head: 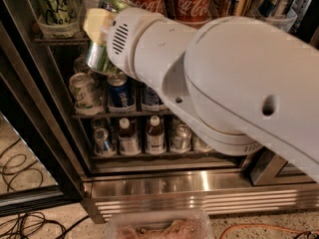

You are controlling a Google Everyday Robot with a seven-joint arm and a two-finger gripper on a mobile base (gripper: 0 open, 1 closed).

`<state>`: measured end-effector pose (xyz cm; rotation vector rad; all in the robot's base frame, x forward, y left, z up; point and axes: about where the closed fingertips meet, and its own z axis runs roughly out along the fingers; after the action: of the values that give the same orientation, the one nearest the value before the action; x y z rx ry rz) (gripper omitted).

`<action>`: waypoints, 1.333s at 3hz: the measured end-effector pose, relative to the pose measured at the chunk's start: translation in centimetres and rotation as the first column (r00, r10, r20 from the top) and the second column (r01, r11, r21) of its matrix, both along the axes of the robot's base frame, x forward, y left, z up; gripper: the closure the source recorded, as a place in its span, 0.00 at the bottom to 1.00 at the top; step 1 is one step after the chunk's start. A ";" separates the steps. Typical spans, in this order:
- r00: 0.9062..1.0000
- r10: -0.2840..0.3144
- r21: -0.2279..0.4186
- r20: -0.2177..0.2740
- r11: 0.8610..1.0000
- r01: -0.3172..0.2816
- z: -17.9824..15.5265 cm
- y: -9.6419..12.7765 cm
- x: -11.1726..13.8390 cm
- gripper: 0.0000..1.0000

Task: Pick green can from top shelf of fridge

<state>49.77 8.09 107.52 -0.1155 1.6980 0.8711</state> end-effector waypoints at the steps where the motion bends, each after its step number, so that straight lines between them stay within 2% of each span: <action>1: 0.997 0.059 0.021 -0.051 0.998 -0.058 -1.1 0.5 -0.9 1.00; 2: 0.976 0.173 0.060 -0.135 0.984 -0.166 -3.4 1.3 -2.4 1.00; 3: 0.932 0.318 0.114 -0.173 0.947 -0.302 -4.1 2.0 -4.5 1.00; 4: 0.883 0.431 0.141 -0.187 0.901 -0.410 -4.4 2.1 -7.1 1.00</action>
Offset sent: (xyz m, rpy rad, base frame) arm -0.0478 0.0128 -0.0678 0.0939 0.2912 0.3541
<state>42.71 10.18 103.15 -0.3469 1.8598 1.3299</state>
